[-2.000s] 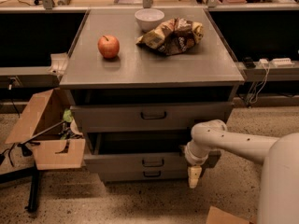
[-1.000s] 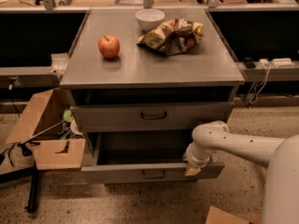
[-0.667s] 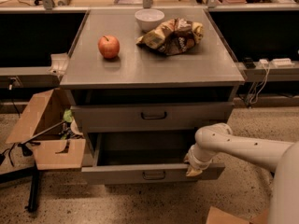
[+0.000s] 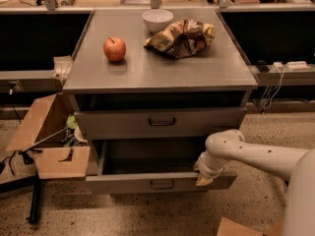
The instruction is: Open middle drawer
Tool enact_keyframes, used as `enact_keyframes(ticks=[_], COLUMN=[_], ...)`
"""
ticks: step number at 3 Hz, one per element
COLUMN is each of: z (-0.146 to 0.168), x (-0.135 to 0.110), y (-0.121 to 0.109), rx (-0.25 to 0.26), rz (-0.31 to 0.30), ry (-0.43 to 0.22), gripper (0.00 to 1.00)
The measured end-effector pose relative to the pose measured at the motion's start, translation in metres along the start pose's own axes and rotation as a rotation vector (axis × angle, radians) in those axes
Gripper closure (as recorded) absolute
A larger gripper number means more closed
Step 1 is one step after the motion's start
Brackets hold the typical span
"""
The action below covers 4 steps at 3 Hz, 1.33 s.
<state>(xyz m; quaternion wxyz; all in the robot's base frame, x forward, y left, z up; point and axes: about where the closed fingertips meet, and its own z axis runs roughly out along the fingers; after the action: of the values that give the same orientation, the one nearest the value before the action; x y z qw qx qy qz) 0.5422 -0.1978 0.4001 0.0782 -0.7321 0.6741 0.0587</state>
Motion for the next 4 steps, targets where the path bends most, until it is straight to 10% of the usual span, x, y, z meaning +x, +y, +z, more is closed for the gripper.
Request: enact_keyframes(ticks=[2, 4], z=[0.0, 0.0], x=[0.0, 0.006], y=[0.0, 0.023], rx=[0.0, -0.04], rz=[0.0, -0.022], ry=[0.0, -0.023], gripper=[0.0, 0.0])
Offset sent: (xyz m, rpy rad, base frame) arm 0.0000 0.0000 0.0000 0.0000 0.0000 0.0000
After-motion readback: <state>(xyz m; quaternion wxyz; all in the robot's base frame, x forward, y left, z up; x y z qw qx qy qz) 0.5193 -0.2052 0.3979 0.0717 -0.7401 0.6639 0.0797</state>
